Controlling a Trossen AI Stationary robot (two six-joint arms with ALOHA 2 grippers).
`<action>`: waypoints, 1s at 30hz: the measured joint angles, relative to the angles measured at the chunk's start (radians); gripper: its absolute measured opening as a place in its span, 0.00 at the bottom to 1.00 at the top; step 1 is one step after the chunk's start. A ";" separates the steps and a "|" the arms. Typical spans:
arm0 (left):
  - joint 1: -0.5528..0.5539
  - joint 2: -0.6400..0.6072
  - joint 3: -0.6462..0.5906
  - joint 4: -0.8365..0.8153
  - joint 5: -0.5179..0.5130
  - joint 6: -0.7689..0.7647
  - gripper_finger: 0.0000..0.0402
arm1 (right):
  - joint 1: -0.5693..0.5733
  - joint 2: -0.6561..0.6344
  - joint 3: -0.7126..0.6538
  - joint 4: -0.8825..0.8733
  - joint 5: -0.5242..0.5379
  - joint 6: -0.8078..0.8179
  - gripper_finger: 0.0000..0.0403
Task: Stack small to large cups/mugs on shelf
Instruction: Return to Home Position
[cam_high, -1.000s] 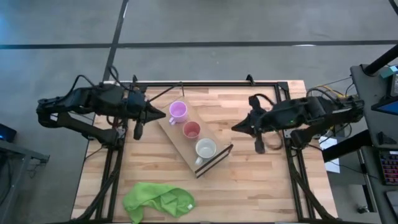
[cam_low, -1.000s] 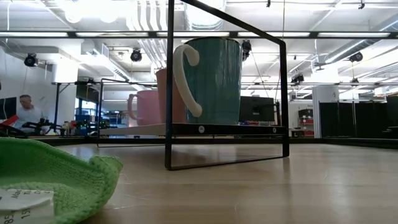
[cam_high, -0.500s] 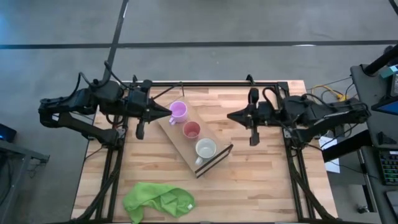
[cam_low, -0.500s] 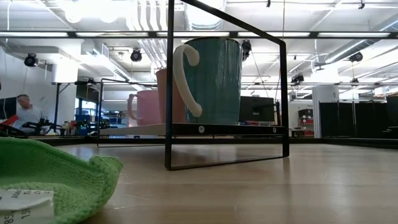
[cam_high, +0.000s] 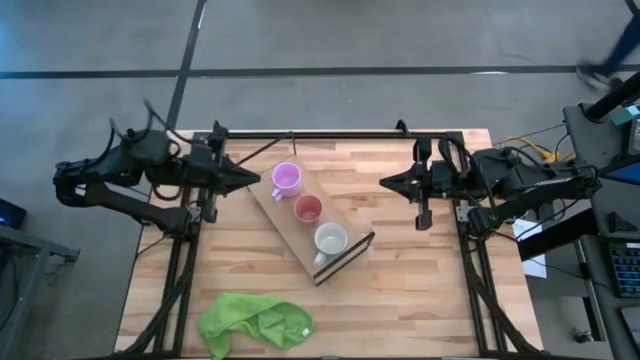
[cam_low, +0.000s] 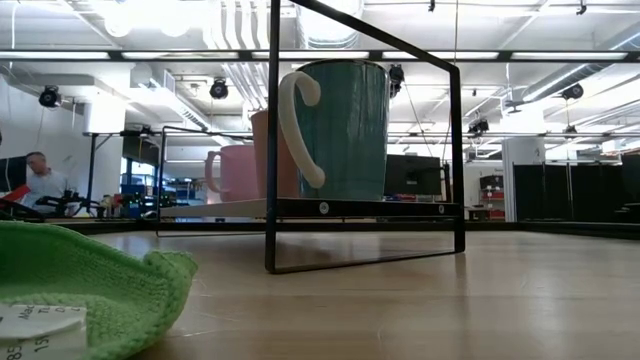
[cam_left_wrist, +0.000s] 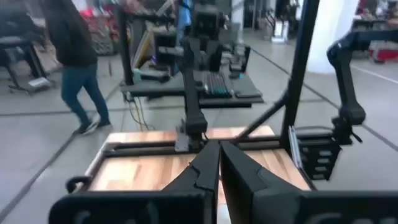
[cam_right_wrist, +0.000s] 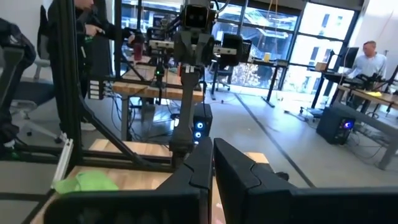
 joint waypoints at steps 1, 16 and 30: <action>0.000 -0.020 -0.017 0.017 -0.012 0.009 0.00 | -0.002 -0.001 -0.003 0.000 0.000 -0.009 0.02; 0.001 -0.247 -0.405 0.404 -0.034 0.093 0.00 | -0.104 -0.011 -0.011 -0.066 -0.036 -0.041 0.02; 0.001 -0.359 -0.547 0.447 -0.033 0.014 0.00 | -0.155 -0.142 -0.224 0.077 -0.053 0.014 0.02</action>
